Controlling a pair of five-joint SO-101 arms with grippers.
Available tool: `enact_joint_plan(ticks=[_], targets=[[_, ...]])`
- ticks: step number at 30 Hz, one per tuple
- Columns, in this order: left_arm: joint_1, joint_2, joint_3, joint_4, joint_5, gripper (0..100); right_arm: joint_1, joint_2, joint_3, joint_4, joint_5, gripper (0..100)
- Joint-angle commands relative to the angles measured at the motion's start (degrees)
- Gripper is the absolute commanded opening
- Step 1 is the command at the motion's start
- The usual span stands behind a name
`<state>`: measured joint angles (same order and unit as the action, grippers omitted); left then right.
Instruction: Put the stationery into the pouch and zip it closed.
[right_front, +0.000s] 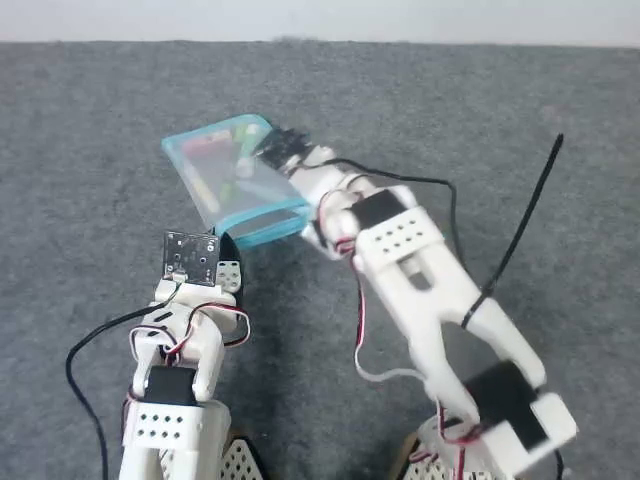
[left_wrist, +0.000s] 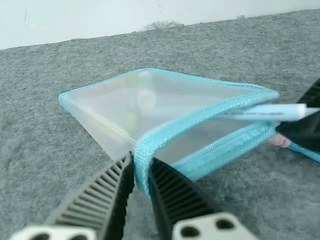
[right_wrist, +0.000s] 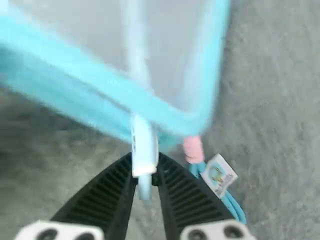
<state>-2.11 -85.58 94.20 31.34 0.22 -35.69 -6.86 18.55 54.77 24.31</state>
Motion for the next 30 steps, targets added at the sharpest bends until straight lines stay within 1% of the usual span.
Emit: enact_joint_plan(ticks=[1,4,8,10,12,15,19,22,24,27,30], targets=[[0.70,-1.05,-1.45,-2.29,0.44,1,-6.02,-6.02,-3.16,0.92,-0.70,0.6],[0.70,-1.05,-1.45,-2.20,0.44,1,-7.69,-5.14,-4.84,-1.36,-0.79,0.6],[0.70,-1.05,-1.45,-2.11,0.44,1,-8.04,1.27,-8.88,-2.68,-0.97,1.9],[0.70,-1.05,-1.45,-2.11,0.44,1,-8.04,5.93,-12.04,-2.59,-0.79,6.2],[0.70,-1.05,-1.36,-1.58,0.44,1,-7.78,10.33,-15.47,-1.98,-0.88,12.8],[0.62,-1.05,-1.63,-0.26,0.44,1,-6.46,13.49,-19.78,4.26,-0.97,19.5],[0.26,-1.14,-1.80,-0.26,0.44,1,-2.15,8.84,-21.36,13.58,-1.14,18.0],[0.26,-1.14,-1.89,-0.35,0.44,1,0.22,1.36,-15.74,14.64,-0.88,18.0],[0.18,-1.14,-2.77,-0.18,0.44,1,1.71,-4.62,-8.70,11.47,-0.79,18.0],[0.18,-1.14,-2.86,-0.18,0.44,1,3.30,-12.62,5.27,2.24,-0.44,18.0],[0.18,-1.14,-2.95,-0.18,0.44,1,3.82,-16.22,18.90,-9.36,2.02,18.0]])
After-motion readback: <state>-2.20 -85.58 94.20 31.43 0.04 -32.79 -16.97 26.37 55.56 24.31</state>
